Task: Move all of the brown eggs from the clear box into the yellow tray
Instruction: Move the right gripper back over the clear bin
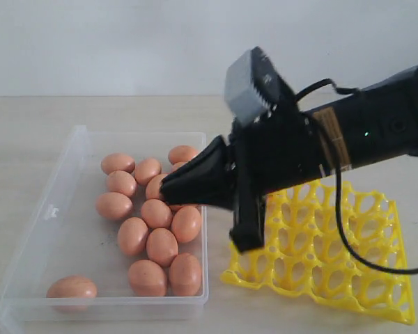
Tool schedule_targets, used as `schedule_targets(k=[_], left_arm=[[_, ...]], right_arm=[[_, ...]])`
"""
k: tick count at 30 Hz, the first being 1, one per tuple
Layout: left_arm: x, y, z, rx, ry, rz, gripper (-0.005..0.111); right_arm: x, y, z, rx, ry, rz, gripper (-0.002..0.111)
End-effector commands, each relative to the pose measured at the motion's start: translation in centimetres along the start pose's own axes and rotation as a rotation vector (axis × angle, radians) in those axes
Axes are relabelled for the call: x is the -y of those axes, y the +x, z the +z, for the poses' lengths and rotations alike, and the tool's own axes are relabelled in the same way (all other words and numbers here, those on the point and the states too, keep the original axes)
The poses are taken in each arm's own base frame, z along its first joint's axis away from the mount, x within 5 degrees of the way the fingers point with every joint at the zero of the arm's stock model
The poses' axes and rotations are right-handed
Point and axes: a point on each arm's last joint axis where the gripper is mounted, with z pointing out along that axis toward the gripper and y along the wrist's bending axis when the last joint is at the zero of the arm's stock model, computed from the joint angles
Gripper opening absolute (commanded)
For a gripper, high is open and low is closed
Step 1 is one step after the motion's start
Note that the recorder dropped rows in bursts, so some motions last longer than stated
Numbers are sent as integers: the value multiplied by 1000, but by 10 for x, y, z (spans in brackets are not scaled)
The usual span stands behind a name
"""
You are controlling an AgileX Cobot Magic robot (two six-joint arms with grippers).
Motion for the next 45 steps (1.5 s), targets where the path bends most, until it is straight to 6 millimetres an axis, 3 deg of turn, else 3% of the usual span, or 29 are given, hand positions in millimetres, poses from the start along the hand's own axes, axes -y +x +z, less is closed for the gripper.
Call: schedule_targets(k=[1, 6, 12, 16, 20, 22, 25, 31, 36, 39, 43, 45], left_arm=[[0, -3, 0, 22, -3, -18, 4], [0, -3, 0, 22, -3, -18, 4], [0, -3, 0, 22, -3, -18, 4], [0, -3, 0, 22, -3, -18, 4], [0, -3, 0, 22, -3, -18, 4], [0, -3, 0, 22, -3, -18, 4], [0, -3, 0, 22, -3, -18, 4], [0, -3, 0, 22, -3, -18, 4], [0, -3, 0, 22, -3, -18, 4], [0, -3, 0, 22, -3, -18, 4], [0, -3, 0, 22, -3, -18, 4], [0, -3, 0, 22, -3, -18, 4]], right_arm=[[-30, -11, 39, -61, 20, -312, 0], [-56, -24, 80, -295, 302, -671, 0], [-82, -54, 96, -405, 342, -962, 0], [-72, -66, 93, -523, 457, -1012, 0], [-52, -51, 94, -754, 601, -1033, 0], [-41, -39, 96, -839, 721, -965, 0], [-27, -21, 105, -821, 888, -786, 0], [-14, 7, 129, -642, 814, -434, 0], [12, -11, 133, -343, 674, 33, 3], [37, -27, 122, -183, 656, 253, 16], [57, -28, 107, -181, 738, 291, 41], [58, -24, 105, -248, 764, 231, 40]])
